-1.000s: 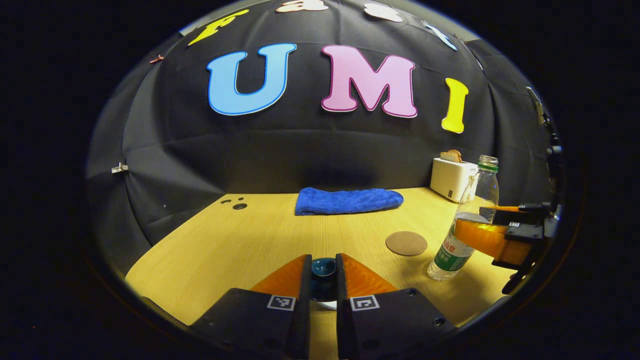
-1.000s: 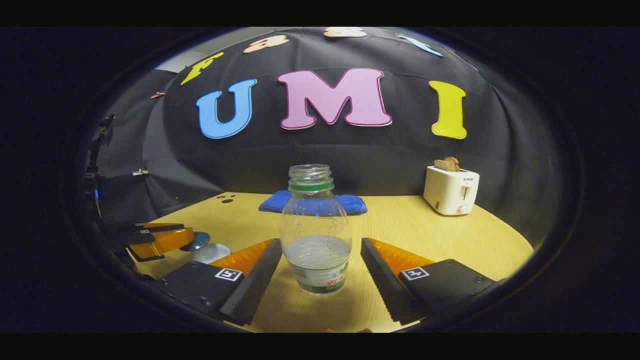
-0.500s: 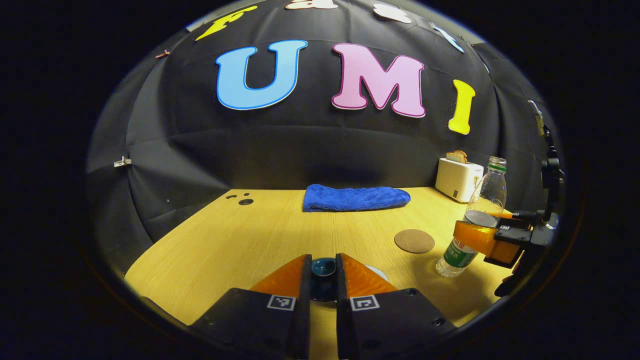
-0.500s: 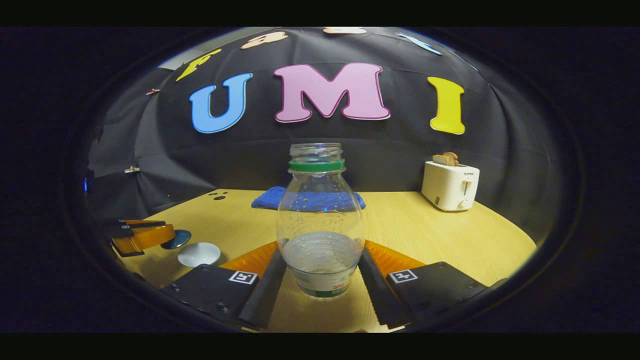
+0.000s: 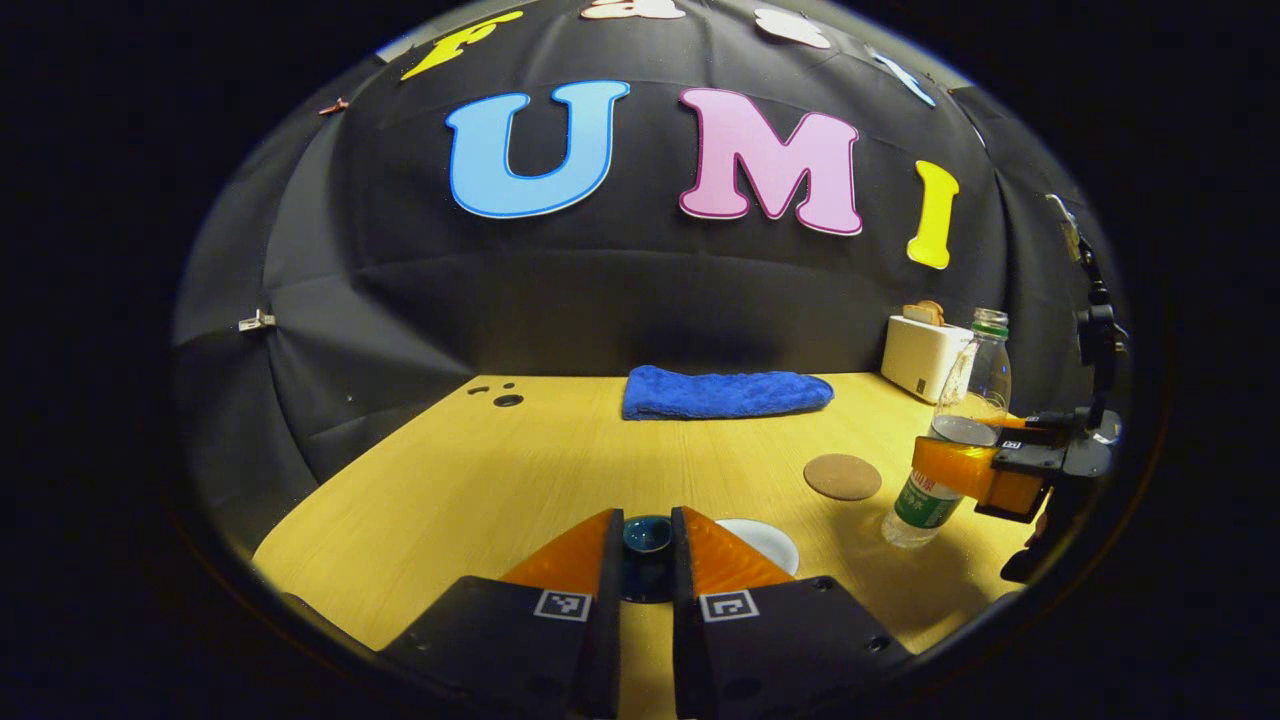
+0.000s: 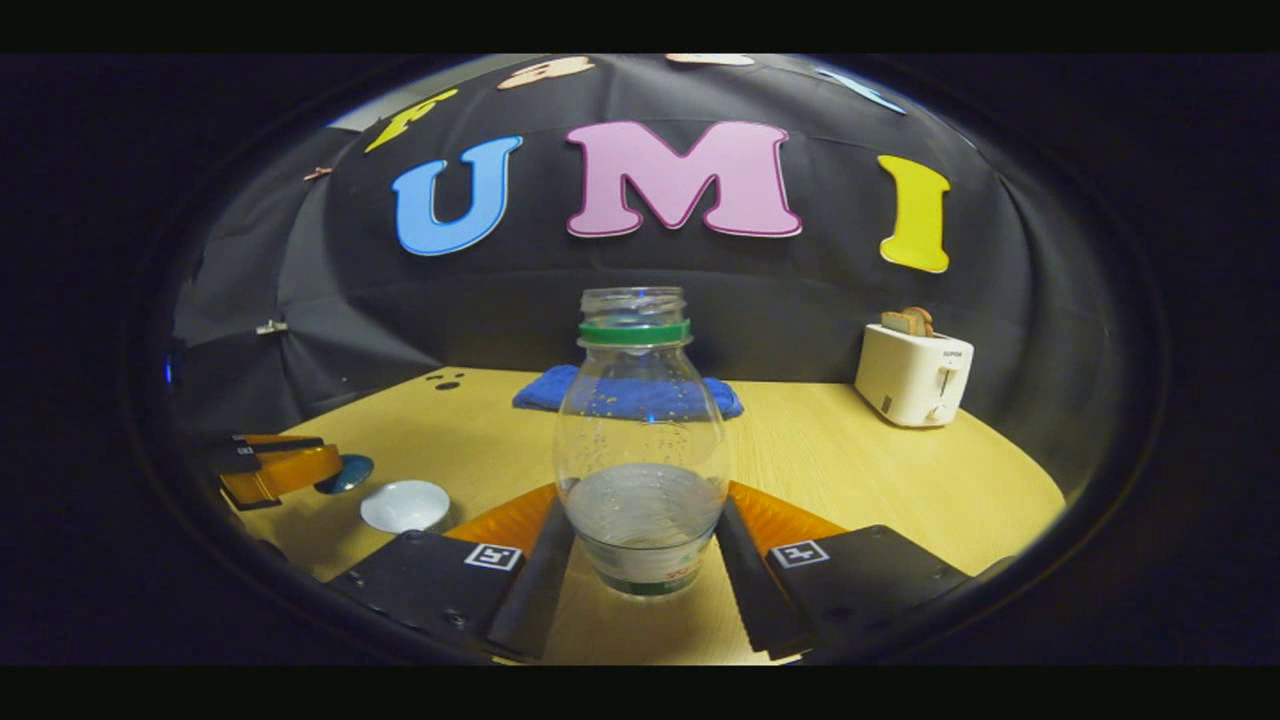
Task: Open the teacup lid with one hand, grasp the water bottle and pour water into the teacup with the other hand; after pouring, place the water bottle on the coaster and then close the teacup lid.
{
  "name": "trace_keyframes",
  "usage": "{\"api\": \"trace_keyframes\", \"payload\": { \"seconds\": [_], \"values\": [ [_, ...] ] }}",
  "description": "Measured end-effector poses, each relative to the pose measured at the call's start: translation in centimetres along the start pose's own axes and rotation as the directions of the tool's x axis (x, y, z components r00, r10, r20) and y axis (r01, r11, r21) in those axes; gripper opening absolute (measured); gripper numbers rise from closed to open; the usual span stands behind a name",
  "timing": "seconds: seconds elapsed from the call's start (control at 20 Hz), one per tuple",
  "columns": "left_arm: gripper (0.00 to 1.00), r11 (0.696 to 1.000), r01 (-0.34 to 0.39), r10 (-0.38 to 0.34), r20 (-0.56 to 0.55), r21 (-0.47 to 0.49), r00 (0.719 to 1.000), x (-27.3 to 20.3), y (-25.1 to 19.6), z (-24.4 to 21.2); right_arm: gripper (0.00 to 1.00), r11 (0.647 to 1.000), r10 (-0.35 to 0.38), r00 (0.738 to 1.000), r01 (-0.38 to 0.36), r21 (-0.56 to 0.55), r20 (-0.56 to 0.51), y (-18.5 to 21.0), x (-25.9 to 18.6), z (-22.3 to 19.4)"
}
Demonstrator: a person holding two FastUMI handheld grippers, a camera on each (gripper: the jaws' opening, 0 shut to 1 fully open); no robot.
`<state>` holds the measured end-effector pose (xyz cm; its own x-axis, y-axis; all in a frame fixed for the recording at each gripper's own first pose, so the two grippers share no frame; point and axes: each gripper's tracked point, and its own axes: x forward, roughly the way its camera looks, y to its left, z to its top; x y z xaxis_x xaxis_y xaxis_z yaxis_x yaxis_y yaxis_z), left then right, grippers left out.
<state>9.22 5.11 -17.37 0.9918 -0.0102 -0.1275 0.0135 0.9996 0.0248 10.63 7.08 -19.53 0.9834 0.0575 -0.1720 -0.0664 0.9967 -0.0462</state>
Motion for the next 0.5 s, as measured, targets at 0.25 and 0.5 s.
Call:
{"api": "trace_keyframes", "payload": {
  "seconds": [0.25,0.5],
  "values": [
    [0.29,0.999,-0.036,0.036,0.022,-0.015,0.999,-0.9,1.8,0.6,0.75,0.96,-0.006,1.0,0.014,-0.281,0.028,-0.6,0.0,2.7],
    [0.22,0.995,-0.082,0.084,0.034,-0.052,0.996,-2.1,4.1,0.7,0.75,0.833,0.047,0.998,-0.02,-0.553,0.034,0.8,1.4,3.4]
  ]
}}
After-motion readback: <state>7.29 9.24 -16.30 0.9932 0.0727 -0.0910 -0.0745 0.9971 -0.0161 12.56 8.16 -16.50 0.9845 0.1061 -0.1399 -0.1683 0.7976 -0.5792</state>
